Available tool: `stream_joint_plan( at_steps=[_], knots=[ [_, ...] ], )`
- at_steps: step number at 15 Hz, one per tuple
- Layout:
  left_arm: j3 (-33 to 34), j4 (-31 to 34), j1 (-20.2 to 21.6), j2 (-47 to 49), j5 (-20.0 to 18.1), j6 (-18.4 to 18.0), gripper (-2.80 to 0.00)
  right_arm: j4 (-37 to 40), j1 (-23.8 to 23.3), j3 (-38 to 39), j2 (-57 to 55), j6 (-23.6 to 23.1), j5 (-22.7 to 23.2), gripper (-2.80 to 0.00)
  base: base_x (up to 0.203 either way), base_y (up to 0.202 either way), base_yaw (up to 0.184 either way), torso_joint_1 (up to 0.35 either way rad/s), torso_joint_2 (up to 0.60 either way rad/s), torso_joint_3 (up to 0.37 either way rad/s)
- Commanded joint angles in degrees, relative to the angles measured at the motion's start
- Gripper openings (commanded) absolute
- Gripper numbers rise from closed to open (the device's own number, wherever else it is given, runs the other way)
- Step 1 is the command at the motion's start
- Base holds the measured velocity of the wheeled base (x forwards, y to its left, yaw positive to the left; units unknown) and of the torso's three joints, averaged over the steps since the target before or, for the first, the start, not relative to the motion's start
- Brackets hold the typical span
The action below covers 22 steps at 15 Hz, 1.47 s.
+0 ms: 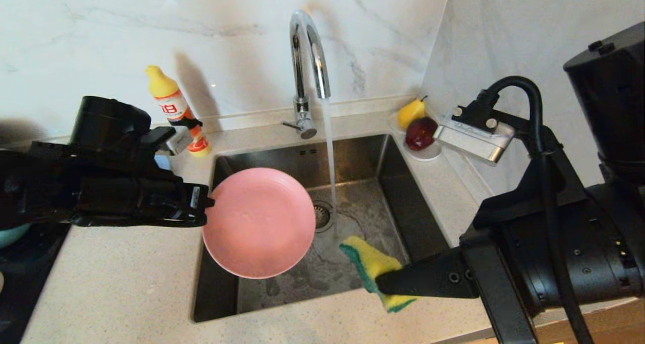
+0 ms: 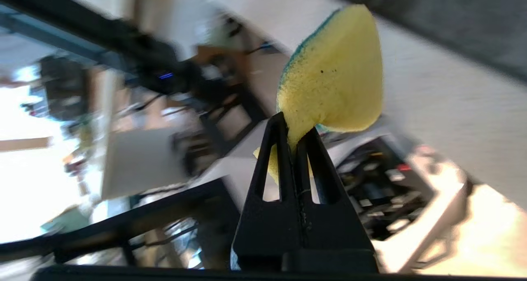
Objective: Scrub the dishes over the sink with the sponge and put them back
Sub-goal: Wipe the plate
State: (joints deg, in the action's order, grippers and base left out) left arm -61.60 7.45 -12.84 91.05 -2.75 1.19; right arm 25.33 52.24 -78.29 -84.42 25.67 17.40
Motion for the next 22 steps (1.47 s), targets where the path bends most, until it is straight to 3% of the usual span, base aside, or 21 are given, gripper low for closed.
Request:
stream_joint_plan(
  at_steps=[1, 3, 11, 22],
  knots=[
    [1.9, -1.17, -3.31, -3.52, -0.41, 1.68, -2.8, 0.16, 1.32, -0.54, -0.79, 1.13, 2.0, -2.8, 0.0, 0.0, 0.0, 0.0, 0.0, 0.0],
    [2.01, -4.14, -5.75, -3.25, -0.76, 3.89, -2.8, 0.05, 1.99, -0.54, -1.79, 1.16, 2.25, -2.8, 0.0, 0.0, 0.0, 0.0, 0.0, 0.0],
    [2.7, -4.99, -13.88, -3.87, -2.79, 5.22, -2.8, -0.72, 4.85, -3.37, -10.93, 1.41, 2.37, -2.8, 0.0, 0.0, 0.0, 0.0, 0.0, 0.0],
    [4.17, -5.07, -14.75, -4.2, -2.79, 4.91, -2.8, -0.38, 7.2, -6.23, -21.37, 1.49, 0.08, -2.8, 0.0, 0.0, 0.0, 0.0, 0.0, 0.0]
  ],
)
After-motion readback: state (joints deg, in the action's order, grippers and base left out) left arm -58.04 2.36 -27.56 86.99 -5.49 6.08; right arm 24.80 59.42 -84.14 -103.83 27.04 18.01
